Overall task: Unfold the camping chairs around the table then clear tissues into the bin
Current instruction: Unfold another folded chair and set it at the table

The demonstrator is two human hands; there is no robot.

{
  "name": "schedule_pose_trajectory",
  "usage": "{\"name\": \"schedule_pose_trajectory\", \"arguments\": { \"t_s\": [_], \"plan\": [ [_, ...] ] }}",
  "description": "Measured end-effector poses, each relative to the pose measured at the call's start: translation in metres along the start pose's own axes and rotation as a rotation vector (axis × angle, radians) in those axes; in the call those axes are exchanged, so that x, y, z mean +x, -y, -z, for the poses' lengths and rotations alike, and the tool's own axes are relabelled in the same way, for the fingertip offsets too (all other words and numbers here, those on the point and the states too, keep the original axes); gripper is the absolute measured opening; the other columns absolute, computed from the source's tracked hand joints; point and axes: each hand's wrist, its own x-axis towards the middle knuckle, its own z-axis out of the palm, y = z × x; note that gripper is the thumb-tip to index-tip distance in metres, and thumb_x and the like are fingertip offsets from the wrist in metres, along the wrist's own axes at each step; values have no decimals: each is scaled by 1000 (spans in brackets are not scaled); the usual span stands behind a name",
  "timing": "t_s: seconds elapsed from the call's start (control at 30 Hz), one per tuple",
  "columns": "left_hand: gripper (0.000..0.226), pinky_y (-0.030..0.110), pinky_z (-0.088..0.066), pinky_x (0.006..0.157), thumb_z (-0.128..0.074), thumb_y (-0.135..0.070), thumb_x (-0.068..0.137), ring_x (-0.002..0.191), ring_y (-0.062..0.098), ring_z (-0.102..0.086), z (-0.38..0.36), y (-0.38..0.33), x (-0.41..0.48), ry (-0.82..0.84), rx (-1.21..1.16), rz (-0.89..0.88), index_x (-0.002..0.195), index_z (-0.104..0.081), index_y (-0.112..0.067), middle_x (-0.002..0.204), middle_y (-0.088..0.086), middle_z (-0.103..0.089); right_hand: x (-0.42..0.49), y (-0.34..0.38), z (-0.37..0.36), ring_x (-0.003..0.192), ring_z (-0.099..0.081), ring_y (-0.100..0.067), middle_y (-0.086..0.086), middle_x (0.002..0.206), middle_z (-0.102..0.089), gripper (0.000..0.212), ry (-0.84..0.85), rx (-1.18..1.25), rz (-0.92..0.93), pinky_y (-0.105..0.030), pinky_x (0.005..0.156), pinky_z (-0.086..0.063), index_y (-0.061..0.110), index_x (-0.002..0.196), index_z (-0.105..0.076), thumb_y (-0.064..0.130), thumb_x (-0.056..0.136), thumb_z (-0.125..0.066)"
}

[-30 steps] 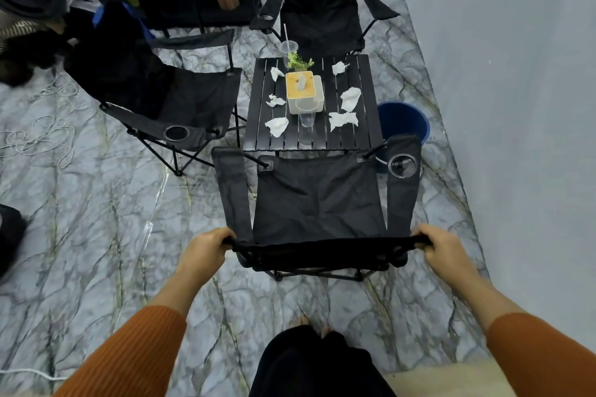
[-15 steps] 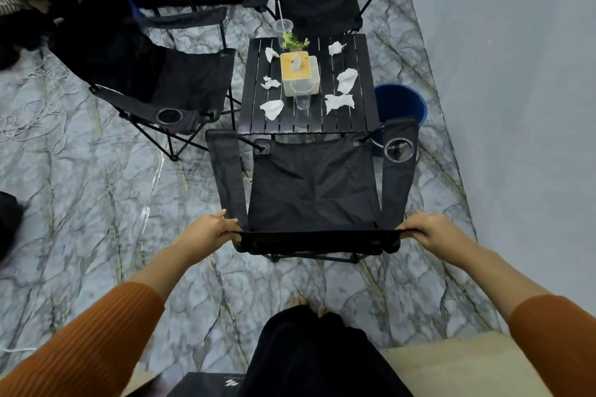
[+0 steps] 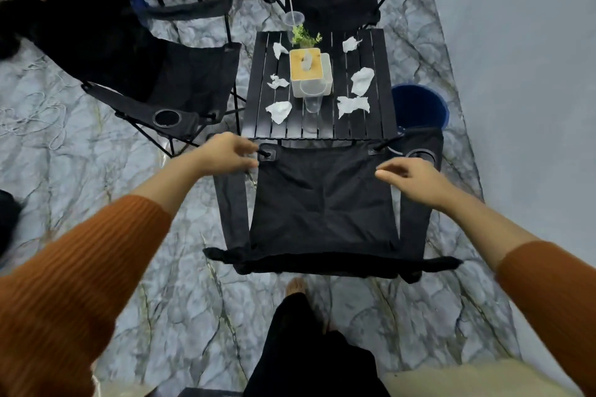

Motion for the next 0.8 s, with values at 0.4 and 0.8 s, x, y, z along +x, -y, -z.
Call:
{"name": "schedule_pose_trajectory", "arguments": {
  "t_s": [0.4, 0.8],
  "plan": [
    [75, 50, 5, 122, -33, -47, 100, 149, 24, 17, -268, 89, 264, 261, 476, -45, 153, 7, -13, 163, 4, 12, 212, -163, -216, 149, 9, -27, 0, 162, 11, 81, 170, -450, -261, -55, 120, -5, 24, 154, -2, 38, 94, -55],
    [93, 59, 15, 115, -18, -78, 84, 146, 26, 27, -329, 138, 324, 44, 530, -75, 149, 23, -25, 157, -1, 30, 255, -232, -253, 145, 26, -21, 5, 157, 30, 92, 132, -634, -218, -60, 113, 16, 30, 149, 21, 73, 86, -31]
  ]
}}
